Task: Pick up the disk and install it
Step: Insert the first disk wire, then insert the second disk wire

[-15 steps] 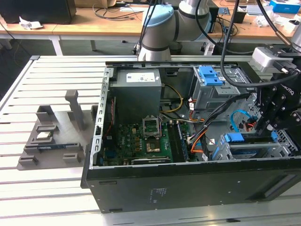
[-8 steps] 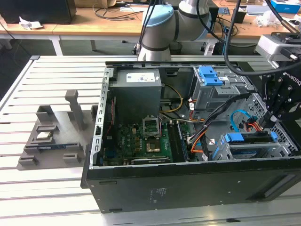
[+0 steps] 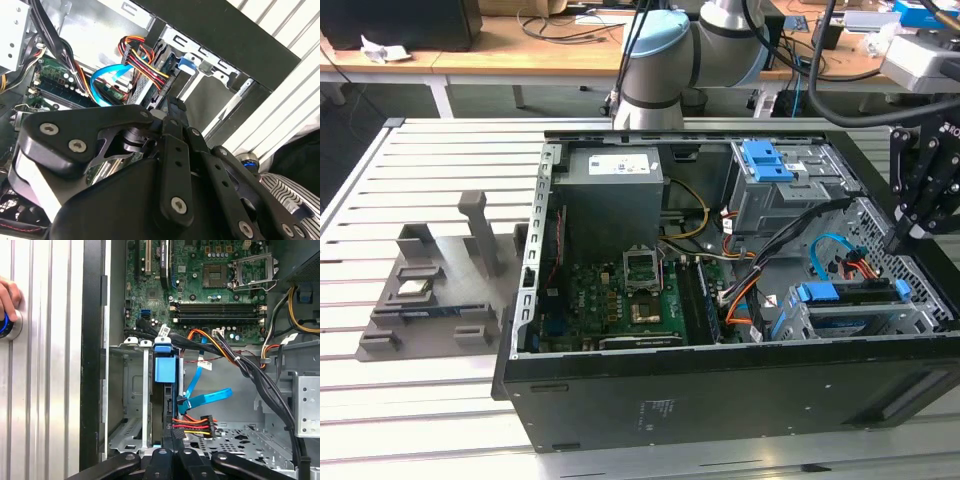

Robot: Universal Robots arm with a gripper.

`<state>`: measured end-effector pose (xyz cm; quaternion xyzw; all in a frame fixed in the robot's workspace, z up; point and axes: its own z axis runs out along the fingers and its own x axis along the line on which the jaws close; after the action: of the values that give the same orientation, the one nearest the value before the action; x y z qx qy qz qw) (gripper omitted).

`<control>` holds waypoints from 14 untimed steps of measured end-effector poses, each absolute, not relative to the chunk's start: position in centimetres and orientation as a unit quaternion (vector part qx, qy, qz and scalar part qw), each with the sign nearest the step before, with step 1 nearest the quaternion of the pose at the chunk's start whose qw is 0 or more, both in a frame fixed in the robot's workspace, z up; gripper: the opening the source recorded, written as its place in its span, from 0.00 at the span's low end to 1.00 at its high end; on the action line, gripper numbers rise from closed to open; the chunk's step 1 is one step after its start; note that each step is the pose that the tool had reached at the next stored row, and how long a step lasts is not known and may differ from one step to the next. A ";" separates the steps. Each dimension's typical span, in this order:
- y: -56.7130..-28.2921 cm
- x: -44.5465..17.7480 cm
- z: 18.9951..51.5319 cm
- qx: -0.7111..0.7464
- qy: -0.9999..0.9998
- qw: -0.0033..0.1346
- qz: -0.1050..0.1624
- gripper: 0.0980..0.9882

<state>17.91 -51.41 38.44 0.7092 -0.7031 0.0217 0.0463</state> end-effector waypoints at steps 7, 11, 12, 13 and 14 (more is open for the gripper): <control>-51.4 17.9 38.5 0.709 -0.703 0.046 0.022 0.02; -51.4 17.9 38.5 0.709 -0.703 0.046 0.022 0.22; -51.4 17.9 38.5 0.709 -0.703 0.046 0.022 0.30; -51.4 17.9 38.5 0.709 -0.703 0.046 0.022 0.30; -51.4 17.7 38.5 0.711 -0.701 0.046 0.022 0.30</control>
<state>17.66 -51.41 38.52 0.7109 -0.7014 0.0219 0.0463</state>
